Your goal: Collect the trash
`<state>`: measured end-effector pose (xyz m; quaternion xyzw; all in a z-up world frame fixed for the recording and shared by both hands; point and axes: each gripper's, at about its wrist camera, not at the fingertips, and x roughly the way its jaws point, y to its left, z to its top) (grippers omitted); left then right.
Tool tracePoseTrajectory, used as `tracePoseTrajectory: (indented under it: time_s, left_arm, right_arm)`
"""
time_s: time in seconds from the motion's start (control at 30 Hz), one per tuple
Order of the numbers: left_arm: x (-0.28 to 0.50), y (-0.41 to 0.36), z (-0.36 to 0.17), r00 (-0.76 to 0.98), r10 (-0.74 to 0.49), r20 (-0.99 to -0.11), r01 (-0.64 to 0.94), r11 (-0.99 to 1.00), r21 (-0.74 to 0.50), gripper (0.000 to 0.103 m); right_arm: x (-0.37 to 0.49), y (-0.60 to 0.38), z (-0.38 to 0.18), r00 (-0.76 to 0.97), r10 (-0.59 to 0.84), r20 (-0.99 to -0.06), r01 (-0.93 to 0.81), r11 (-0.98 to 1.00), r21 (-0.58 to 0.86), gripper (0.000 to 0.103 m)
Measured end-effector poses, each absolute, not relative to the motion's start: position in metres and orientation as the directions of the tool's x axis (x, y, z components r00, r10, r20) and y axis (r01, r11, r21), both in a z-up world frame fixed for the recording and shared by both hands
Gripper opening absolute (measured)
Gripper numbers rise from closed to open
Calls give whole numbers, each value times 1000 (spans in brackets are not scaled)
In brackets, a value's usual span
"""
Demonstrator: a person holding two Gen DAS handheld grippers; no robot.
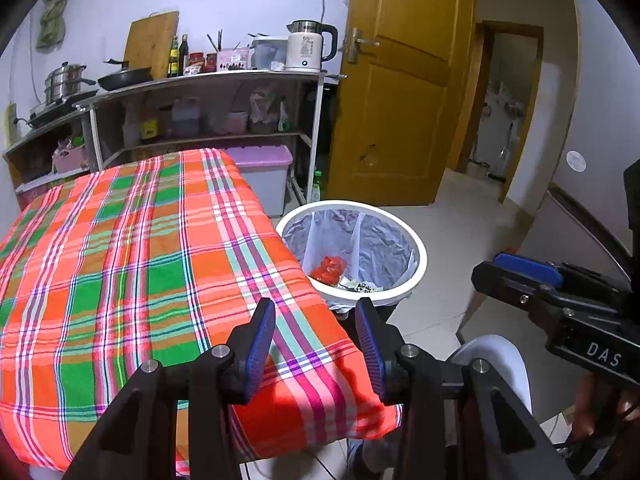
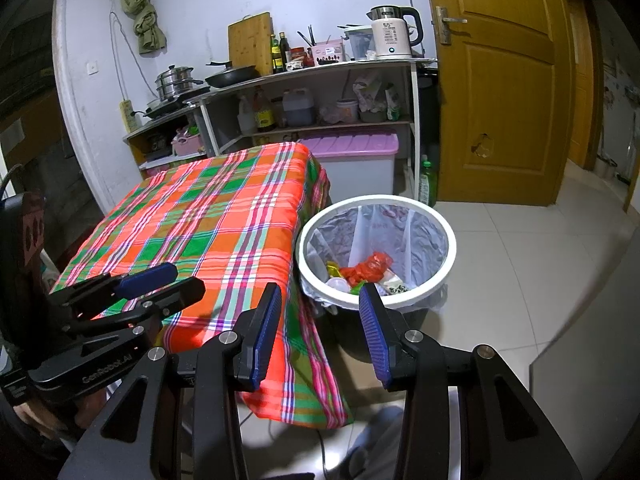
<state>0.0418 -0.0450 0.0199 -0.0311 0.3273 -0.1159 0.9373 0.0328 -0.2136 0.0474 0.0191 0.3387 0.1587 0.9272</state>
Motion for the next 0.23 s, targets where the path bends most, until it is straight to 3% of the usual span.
tracePoseTrajectory:
  time_s: [0.23]
  left_arm:
    - [43,-48,20,762,-231,-605,192,973,-130,41]
  right_arm:
    - [33,-215,48,720,307,-623,-281,949,143,42]
